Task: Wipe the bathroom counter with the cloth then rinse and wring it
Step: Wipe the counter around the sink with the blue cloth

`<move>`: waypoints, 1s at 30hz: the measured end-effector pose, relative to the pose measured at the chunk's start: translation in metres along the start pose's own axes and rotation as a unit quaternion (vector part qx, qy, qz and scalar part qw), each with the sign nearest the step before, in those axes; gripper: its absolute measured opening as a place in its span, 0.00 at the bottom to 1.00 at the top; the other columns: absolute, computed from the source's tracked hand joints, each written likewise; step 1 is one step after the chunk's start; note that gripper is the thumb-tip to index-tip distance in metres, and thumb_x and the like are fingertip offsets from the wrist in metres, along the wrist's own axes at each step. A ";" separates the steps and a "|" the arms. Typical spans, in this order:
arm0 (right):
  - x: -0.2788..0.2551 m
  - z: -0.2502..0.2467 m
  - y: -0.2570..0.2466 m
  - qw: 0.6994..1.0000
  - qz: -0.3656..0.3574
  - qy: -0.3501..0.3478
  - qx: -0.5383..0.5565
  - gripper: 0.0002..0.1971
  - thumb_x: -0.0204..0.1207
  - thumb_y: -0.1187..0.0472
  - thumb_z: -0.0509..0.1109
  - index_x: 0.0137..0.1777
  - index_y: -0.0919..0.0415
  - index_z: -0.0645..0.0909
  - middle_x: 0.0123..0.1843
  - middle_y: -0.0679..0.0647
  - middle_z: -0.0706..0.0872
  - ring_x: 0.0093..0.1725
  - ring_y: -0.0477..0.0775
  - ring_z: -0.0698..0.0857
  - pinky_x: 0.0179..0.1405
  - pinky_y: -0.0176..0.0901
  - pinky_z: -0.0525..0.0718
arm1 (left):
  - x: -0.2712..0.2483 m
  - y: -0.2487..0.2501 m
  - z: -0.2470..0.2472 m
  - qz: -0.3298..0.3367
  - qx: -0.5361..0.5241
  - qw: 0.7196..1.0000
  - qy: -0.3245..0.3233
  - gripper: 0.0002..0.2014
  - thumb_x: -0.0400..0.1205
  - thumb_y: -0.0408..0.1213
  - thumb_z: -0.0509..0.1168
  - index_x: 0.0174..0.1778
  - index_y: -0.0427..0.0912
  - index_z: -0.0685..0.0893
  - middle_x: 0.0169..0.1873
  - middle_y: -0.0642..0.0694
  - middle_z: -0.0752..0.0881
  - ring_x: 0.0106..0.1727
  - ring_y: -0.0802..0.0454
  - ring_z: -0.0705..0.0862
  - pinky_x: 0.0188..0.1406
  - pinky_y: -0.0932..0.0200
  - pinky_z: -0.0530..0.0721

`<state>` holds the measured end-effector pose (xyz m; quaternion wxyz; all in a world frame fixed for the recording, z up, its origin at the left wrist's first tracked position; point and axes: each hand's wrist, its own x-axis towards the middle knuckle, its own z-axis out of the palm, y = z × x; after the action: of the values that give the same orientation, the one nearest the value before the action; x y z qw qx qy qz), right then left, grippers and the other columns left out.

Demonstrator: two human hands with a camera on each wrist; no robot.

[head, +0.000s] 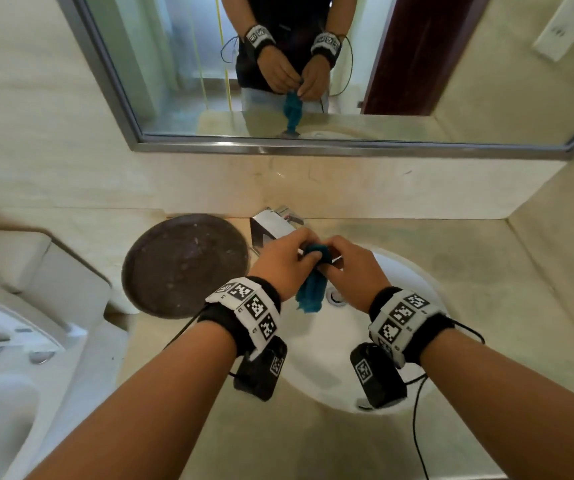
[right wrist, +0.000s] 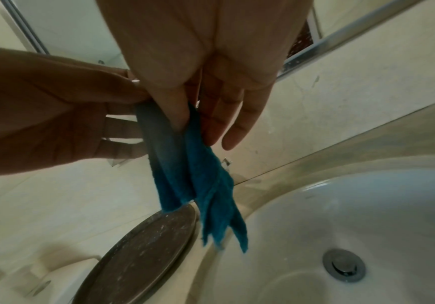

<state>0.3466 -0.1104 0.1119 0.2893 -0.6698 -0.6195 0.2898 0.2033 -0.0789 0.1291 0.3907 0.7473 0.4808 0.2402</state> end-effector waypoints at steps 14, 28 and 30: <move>-0.017 -0.087 0.088 0.999 -0.001 -0.006 0.049 0.09 0.79 0.70 0.57 0.52 0.57 0.74 0.47 0.56 0.84 0.46 0.55 0.82 0.45 0.44 0.79 | 0.003 0.046 0.106 -0.044 0.097 0.994 -0.034 0.11 0.83 0.40 0.61 0.61 0.49 0.80 0.63 0.49 0.79 0.62 0.52 0.78 0.58 0.64 0.72; 0.036 -0.067 0.125 0.996 0.090 -0.005 -0.011 0.18 0.83 0.64 0.55 0.71 0.53 0.61 0.52 0.57 0.81 0.47 0.60 0.84 0.45 0.48 0.80 | 0.060 -0.015 0.119 -0.080 0.223 0.970 -0.054 0.23 0.85 0.47 0.55 0.77 0.51 0.65 0.77 0.50 0.68 0.77 0.48 0.66 0.74 0.44 0.67; 0.046 -0.060 0.131 0.997 0.080 -0.001 -0.022 0.18 0.84 0.63 0.54 0.73 0.54 0.62 0.59 0.59 0.81 0.53 0.59 0.82 0.50 0.43 0.76 | 0.068 -0.027 0.123 -0.093 0.235 0.966 -0.053 0.24 0.85 0.48 0.55 0.78 0.50 0.64 0.79 0.49 0.65 0.79 0.48 0.63 0.76 0.44 0.65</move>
<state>0.4812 -0.0743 0.0524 0.2501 -0.7234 -0.5700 0.2989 0.3074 -0.0547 0.0346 0.2493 0.7821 0.5695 0.0429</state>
